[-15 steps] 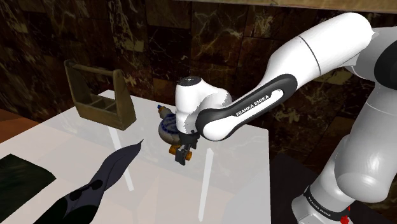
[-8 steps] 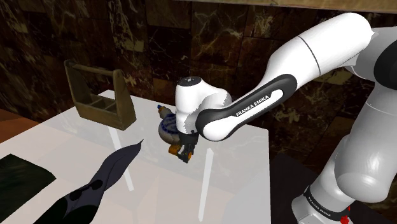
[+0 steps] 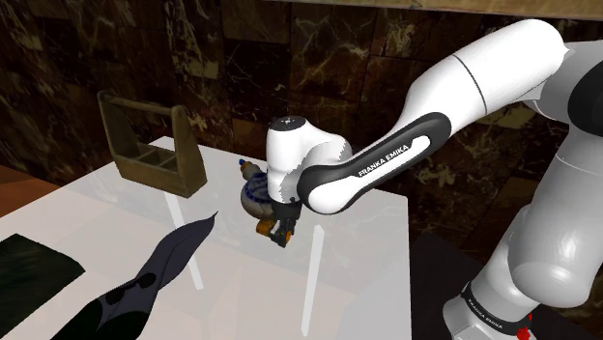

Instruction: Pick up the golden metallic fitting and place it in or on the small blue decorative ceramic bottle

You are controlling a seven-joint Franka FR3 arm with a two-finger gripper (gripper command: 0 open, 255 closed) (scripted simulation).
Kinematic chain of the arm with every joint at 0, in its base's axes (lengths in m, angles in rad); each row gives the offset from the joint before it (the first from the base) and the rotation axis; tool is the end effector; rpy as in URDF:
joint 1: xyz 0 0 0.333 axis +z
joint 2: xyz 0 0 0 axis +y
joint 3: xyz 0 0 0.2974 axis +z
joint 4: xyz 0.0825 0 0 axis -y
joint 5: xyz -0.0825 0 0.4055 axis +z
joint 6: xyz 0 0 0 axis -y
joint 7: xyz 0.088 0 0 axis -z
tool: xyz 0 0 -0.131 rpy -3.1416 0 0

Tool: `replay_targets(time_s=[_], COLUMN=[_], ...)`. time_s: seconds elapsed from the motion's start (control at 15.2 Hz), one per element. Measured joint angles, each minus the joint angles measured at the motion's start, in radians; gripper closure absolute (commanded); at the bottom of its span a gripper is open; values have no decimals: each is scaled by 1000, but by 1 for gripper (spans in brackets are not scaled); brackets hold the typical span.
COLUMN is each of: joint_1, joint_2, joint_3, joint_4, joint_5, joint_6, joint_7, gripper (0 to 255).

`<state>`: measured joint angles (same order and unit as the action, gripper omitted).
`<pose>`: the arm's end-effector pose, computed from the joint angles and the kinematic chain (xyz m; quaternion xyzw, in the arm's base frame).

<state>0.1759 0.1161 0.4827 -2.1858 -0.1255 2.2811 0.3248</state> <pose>0.4450 0.3391 0.2841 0.9785 0.2052 0.0073 0.0194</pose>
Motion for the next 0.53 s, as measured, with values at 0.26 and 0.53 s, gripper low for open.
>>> replay_targets(time_s=[0.26, 0.53], joint_1=[-2, -5], joint_2=[-25, -60], joint_3=[3, 5], joint_4=[14, 33], joint_5=[18, 42], joint_6=[-36, -84], joint_7=[-13, -31], gripper=[255, 255])
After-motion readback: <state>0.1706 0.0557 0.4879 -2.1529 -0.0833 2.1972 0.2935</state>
